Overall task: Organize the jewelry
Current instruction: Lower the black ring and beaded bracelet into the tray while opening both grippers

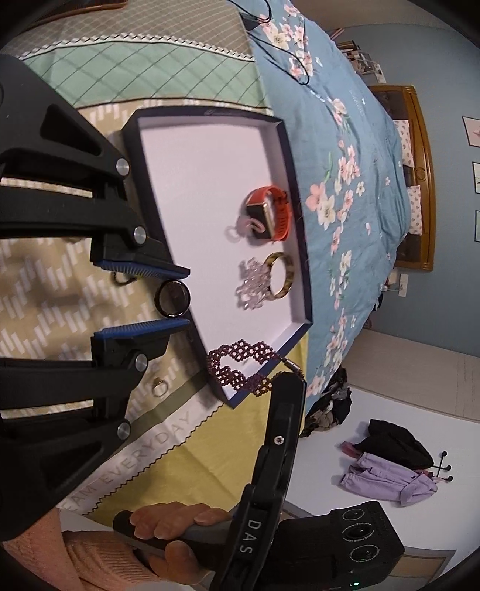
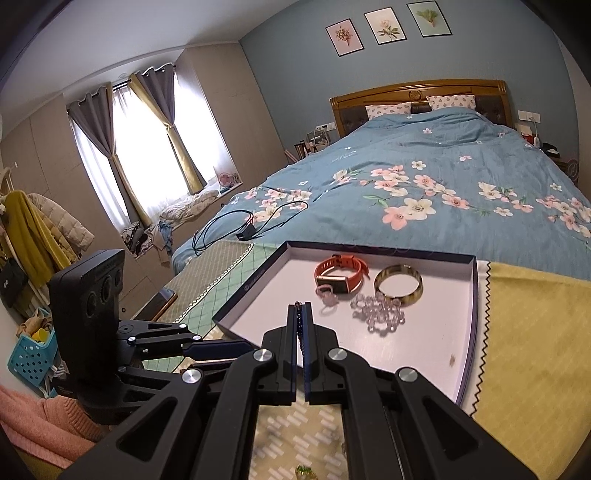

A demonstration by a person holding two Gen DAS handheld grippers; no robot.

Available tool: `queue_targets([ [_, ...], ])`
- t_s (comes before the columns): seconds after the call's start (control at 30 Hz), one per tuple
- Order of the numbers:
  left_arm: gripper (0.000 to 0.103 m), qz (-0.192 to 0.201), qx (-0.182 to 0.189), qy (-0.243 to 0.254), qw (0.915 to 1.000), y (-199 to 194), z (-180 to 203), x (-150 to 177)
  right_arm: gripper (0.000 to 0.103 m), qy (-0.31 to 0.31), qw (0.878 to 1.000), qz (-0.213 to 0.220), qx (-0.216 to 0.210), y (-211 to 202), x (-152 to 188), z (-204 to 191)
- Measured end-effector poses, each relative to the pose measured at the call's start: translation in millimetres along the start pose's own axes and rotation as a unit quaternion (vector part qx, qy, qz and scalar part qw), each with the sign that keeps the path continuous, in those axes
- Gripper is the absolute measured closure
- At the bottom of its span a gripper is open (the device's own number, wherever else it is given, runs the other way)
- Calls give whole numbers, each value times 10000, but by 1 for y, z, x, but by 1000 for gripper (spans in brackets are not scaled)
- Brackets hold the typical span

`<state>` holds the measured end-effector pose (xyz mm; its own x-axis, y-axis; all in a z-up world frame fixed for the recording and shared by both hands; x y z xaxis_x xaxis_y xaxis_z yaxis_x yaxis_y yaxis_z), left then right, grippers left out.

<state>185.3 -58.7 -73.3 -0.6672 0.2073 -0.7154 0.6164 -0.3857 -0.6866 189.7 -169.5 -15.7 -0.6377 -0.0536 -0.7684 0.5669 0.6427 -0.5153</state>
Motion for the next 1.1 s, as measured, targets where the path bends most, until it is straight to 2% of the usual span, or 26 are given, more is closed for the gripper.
queue_targets([
  [0.43,81,37,-215,28,9998,16,-12,-23,102,208,9997,-67,58,23,-12,20],
  [1.1,81,-218,-456,-46,9987,60,-25,-37,102,543,9980,-309,-9,58,-14,41],
])
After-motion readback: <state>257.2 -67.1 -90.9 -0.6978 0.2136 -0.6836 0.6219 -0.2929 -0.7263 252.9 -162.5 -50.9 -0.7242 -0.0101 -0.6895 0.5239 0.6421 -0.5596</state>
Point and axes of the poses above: each gripper's, at about its wrist camera, not at the fingertips, and y roughly the way its jaws point, z to its right, x to its underside, the point moved 4 cm from there along y, roughly the way its jaws point, and after that the axes turned 4 degrees about -x, right-handed, at the moved point
